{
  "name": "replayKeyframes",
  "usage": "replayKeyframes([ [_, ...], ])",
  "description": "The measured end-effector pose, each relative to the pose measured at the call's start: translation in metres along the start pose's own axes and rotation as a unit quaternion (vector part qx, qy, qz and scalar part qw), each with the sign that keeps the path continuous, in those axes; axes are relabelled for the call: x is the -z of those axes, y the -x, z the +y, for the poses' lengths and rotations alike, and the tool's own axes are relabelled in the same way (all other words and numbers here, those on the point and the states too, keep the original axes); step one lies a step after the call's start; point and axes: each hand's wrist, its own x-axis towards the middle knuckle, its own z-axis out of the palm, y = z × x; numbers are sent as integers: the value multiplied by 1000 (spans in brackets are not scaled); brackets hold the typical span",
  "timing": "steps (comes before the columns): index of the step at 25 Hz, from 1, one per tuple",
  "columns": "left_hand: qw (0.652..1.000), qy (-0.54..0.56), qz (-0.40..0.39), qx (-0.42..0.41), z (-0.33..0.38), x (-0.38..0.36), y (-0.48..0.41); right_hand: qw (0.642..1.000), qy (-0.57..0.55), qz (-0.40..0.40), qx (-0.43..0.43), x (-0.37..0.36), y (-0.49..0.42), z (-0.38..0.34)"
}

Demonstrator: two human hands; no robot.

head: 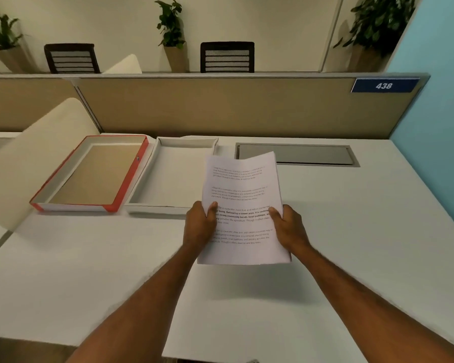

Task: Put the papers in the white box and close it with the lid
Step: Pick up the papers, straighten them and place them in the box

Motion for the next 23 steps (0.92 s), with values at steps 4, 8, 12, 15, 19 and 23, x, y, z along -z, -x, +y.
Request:
replayKeyframes([
  [4, 1000, -5, -14, 5, -38, 33, -16, 1000, 1, -12, -19, -51, 4, -12],
  [8, 999, -31, -16, 2, -53, 73, -60, 1000, -2, -9, -21, -95, -17, -52],
  [12, 997, -77, -14, 1, -58, 112, -122, 999, 4, 2, -39, -137, -52, -94],
  [15, 996, -88, -28, 14, -64, 131, -170, 998, 8, 4, -59, -164, -88, -120],
  [19, 993, -96, -53, 35, -79, 138, -229, 996, 29, -9, -89, -198, -137, -135],
  [23, 989, -113, -89, 41, -92, 134, -274, 991, 42, -24, -126, -225, -174, -137],
])
